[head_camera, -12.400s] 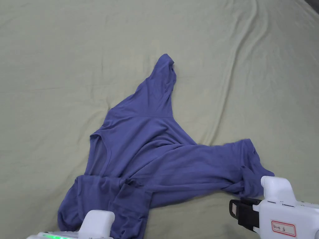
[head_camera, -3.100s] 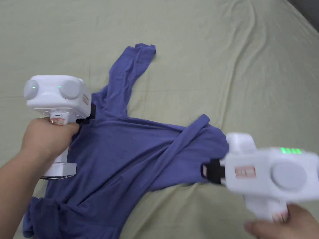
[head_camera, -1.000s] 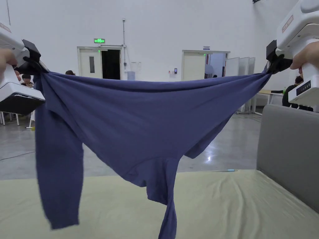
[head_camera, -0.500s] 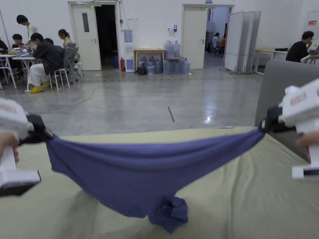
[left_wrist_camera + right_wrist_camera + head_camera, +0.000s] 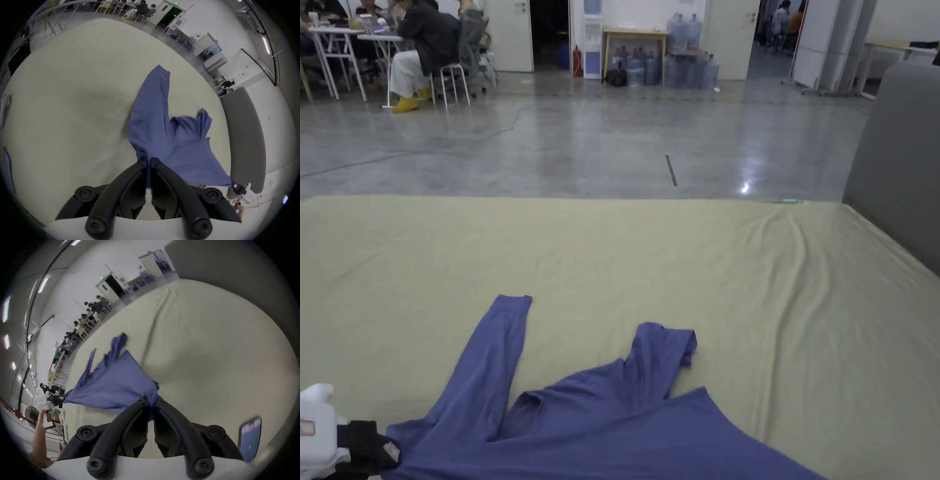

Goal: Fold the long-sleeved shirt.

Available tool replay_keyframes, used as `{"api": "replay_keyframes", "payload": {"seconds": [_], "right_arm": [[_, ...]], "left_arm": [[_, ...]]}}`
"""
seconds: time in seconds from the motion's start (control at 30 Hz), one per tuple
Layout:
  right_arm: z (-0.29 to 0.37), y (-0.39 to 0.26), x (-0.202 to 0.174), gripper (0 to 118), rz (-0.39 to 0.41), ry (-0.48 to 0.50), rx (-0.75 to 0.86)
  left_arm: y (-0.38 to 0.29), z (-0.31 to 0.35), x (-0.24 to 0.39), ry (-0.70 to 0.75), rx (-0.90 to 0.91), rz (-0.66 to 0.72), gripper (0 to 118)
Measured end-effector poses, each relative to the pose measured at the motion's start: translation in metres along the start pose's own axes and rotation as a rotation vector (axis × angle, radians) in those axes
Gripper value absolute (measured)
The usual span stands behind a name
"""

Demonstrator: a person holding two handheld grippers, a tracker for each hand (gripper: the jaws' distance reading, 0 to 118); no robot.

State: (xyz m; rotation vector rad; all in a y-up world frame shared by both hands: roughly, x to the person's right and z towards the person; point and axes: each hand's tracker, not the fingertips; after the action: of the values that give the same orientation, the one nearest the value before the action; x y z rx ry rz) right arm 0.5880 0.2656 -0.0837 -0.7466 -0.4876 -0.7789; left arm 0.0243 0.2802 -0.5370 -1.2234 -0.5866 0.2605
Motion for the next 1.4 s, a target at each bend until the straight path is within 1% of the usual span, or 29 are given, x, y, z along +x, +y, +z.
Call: {"api": "replay_keyframes", "payload": {"seconds": [0.07,0.17,0.27,0.3,0.37,0.47,0.5,0.53,0.63,0.67,0.7,0.73,0.77,0.8,0.83,0.87,0.9,0.97,1.0,1.03,1.07,1.1,1.13,1.17,1.2,1.27,1.3,1.37,1.4], "right_arm": [[0.012,-0.029,0.010,7,0.003,-0.011,-0.017],[0.028,-0.060,0.024,7,-0.051,-0.011,-0.057],[0.029,-0.082,0.036,7,-0.080,-0.055,-0.126],[0.024,-0.087,0.039,7,-0.072,-0.075,-0.153],[0.011,-0.090,0.039,7,-0.013,-0.123,-0.223],[-0.018,-0.093,0.039,7,0.036,-0.220,-0.338],[-0.027,-0.094,0.039,7,0.052,-0.230,-0.369],[-0.039,-0.097,0.049,7,0.045,-0.237,-0.375],[-0.048,-0.091,0.048,7,0.045,-0.251,-0.384],[-0.047,-0.089,0.049,21,0.039,-0.253,-0.395],[-0.045,-0.082,0.047,42,0.035,-0.258,-0.409],[-0.037,-0.077,0.042,83,0.057,-0.273,-0.388],[-0.025,-0.071,0.034,118,0.090,-0.288,-0.344],[-0.007,-0.073,0.021,118,0.131,-0.322,-0.298],[0.009,-0.069,0.012,118,0.161,-0.319,-0.235],[0.026,-0.070,0.002,118,0.199,-0.287,-0.151],[0.039,-0.071,-0.010,118,0.210,-0.259,-0.118],[0.049,-0.080,-0.026,118,0.186,-0.190,-0.084],[0.048,-0.089,-0.032,114,0.182,-0.131,-0.096],[0.045,-0.100,-0.038,99,0.174,-0.083,-0.122],[0.038,-0.108,-0.049,59,0.165,-0.052,-0.150],[0.030,-0.121,-0.058,59,0.167,-0.035,-0.184],[0.021,-0.134,-0.067,40,0.188,-0.030,-0.218],[0.009,-0.149,-0.075,5,0.208,-0.029,-0.256],[0.001,-0.161,-0.088,2,0.237,-0.010,-0.293],[-0.011,-0.182,-0.105,2,0.302,0.062,-0.376],[-0.013,-0.189,-0.114,2,0.318,0.070,-0.378],[-0.017,-0.190,-0.123,2,0.367,0.094,-0.394],[-0.017,-0.192,-0.129,2,0.392,0.104,-0.397]], "left_arm": [[-0.018,0.005,-0.007,0.011,-0.017,-0.010,2],[-0.042,0.010,-0.019,0.021,-0.047,-0.034,2],[-0.065,0.007,-0.030,0.045,-0.076,-0.048,2],[-0.073,0.004,-0.034,0.060,-0.091,-0.049,2],[-0.083,-0.006,-0.041,0.076,-0.107,-0.044,2],[-0.094,-0.025,-0.055,0.117,-0.155,-0.003,2],[-0.096,-0.030,-0.059,0.120,-0.161,0.023,2],[-0.098,-0.033,-0.062,0.115,-0.161,0.038,2],[-0.103,-0.037,-0.064,0.103,-0.151,0.066,2],[-0.101,-0.035,-0.063,0.103,-0.147,0.070,4],[-0.102,-0.030,-0.062,0.096,-0.144,0.090,22],[-0.100,-0.020,-0.058,0.101,-0.128,0.106,75],[-0.099,-0.008,-0.051,0.127,-0.099,0.096,118],[-0.099,0.004,-0.046,0.118,-0.074,0.068,118],[-0.105,0.018,-0.044,0.070,0.103,0.067,118],[-0.105,0.030,-0.042,0.011,0.089,0.024,118],[-0.113,0.041,-0.037,0.021,0.116,0.016,118],[-0.132,0.060,-0.031,0.037,0.134,-0.017,118],[-0.145,0.061,-0.029,0.037,0.114,-0.008,118],[-0.155,0.060,-0.030,0.038,0.087,-0.008,118],[-0.165,0.056,-0.030,0.052,0.016,-0.009,97],[-0.181,0.056,-0.026,0.088,-0.047,0.002,97],[-0.196,0.052,-0.027,0.099,-0.073,0.009,82],[-0.211,0.045,-0.028,0.096,-0.055,0.013,41],[-0.226,0.035,-0.029,0.097,-0.092,0.058,0],[-0.245,0.027,-0.028,0.069,-0.177,0.072,0],[-0.251,0.023,-0.029,0.046,-0.188,0.089,0],[-0.245,0.023,-0.038,0.076,-0.171,0.071,0],[-0.233,0.026,-0.041,0.153,-0.134,0.013,0]]}}
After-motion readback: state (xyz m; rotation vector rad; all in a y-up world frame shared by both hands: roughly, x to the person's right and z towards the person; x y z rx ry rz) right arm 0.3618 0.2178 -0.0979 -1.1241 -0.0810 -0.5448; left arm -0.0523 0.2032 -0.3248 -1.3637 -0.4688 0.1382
